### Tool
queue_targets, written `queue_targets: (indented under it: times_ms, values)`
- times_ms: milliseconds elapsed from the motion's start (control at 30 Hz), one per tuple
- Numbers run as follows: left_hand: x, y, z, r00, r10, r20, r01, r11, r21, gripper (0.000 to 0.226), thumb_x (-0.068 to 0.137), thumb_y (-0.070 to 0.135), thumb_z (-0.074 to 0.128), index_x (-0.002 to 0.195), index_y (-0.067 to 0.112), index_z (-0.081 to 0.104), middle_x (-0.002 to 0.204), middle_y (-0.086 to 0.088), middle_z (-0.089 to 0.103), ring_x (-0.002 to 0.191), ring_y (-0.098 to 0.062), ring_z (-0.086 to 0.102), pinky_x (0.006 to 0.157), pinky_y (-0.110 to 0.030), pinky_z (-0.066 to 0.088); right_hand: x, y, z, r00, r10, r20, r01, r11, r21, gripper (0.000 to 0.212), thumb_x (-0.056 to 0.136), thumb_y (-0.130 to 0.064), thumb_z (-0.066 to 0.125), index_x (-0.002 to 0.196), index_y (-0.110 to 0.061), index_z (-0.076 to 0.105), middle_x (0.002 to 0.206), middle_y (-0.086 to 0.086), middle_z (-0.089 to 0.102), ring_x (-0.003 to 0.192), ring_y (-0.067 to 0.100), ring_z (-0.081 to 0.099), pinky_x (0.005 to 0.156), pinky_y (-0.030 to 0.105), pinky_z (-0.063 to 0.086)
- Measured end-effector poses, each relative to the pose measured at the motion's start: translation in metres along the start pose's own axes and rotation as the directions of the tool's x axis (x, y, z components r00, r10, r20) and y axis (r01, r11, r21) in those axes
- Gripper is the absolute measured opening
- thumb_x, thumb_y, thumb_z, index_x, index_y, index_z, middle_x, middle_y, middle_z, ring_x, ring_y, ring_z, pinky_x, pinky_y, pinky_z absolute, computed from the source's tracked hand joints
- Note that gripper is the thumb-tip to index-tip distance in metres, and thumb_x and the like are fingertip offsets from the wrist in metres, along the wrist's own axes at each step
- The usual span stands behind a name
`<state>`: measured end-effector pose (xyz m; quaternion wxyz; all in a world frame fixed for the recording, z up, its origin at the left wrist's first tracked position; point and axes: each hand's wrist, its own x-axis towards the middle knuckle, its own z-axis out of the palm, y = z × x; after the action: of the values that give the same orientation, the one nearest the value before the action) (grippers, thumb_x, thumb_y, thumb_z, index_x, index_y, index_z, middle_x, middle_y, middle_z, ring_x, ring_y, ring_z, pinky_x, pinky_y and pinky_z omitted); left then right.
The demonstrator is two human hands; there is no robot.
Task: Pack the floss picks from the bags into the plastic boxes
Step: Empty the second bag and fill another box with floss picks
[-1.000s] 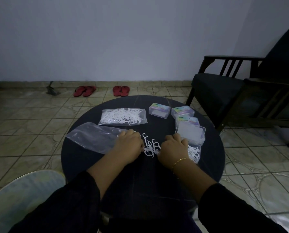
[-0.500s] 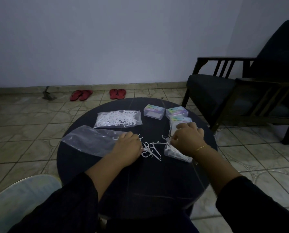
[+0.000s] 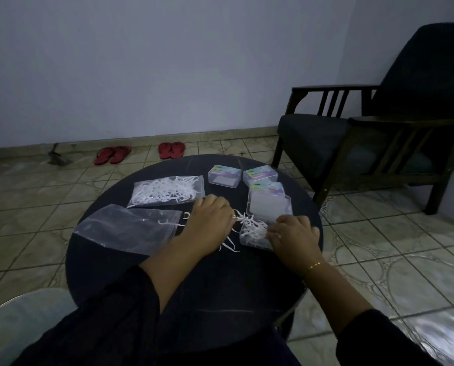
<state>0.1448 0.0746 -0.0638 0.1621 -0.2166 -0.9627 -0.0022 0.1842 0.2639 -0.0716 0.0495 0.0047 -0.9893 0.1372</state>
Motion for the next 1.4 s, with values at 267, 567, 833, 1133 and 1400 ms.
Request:
queue_targets:
  times_ms: [267, 567, 833, 1133, 1400]
  values:
    - [0.023, 0.046, 0.014, 0.998, 0.015, 0.065, -0.004, 0.986, -0.165, 0.032, 0.098, 0.040, 0.042, 0.116, 0.021, 0.060, 0.122, 0.005, 0.052, 0.112, -0.016, 0.041, 0.090, -0.030, 0.030, -0.007, 0.016, 0.009, 0.979, 0.076, -0.187, -0.050, 0.990, 0.135, 0.021, 0.091, -0.034, 0.052, 0.109, -0.029, 0.060, 0.125, -0.009, 0.051, 0.117, 0.015, 0.036, 0.087, 0.031, 0.027]
    - [0.016, 0.036, 0.018, 0.987, 0.047, 0.153, -0.013, 0.976, -0.219, 0.041, 0.098, 0.042, 0.042, 0.136, 0.028, 0.048, 0.141, 0.013, 0.046, 0.118, -0.016, 0.038, 0.093, -0.032, 0.029, -0.010, 0.018, 0.014, 0.989, 0.076, -0.125, -0.067, 0.995, 0.072, 0.041, 0.093, -0.048, 0.045, 0.133, -0.038, 0.045, 0.137, -0.006, 0.040, 0.126, 0.017, 0.030, 0.099, 0.035, 0.027]
    - [0.013, 0.041, 0.017, 0.987, 0.070, 0.147, -0.024, 0.956, -0.292, 0.037, 0.099, 0.039, 0.040, 0.132, 0.028, 0.054, 0.136, 0.013, 0.051, 0.116, -0.014, 0.038, 0.093, -0.031, 0.029, -0.007, 0.016, 0.013, 0.986, 0.081, -0.145, -0.084, 0.996, -0.014, 0.038, 0.095, -0.050, 0.040, 0.127, -0.035, 0.055, 0.140, -0.004, 0.040, 0.127, 0.020, 0.030, 0.098, 0.036, 0.027]
    - [0.000, 0.014, 0.013, 0.997, 0.012, 0.081, 0.012, 0.958, -0.288, 0.037, 0.099, 0.023, 0.041, 0.134, 0.027, 0.052, 0.136, 0.013, 0.051, 0.115, -0.014, 0.040, 0.089, -0.029, 0.028, -0.007, 0.010, 0.005, 0.988, 0.042, -0.151, -0.045, 0.999, -0.012, 0.034, 0.097, -0.045, 0.037, 0.121, -0.034, 0.060, 0.136, -0.003, 0.043, 0.123, 0.020, 0.032, 0.096, 0.035, 0.027]
    - [-0.023, -0.042, 0.001, 0.965, -0.170, 0.202, 0.191, 0.978, -0.089, 0.055, 0.089, 0.009, 0.044, 0.138, 0.032, 0.045, 0.143, 0.016, 0.042, 0.125, -0.014, 0.033, 0.098, -0.032, 0.024, -0.006, -0.033, 0.006, 0.985, -0.163, -0.061, 0.158, 0.985, -0.075, 0.036, 0.093, -0.048, 0.042, 0.119, -0.030, 0.061, 0.125, -0.004, 0.045, 0.118, 0.020, 0.034, 0.094, 0.036, 0.027]
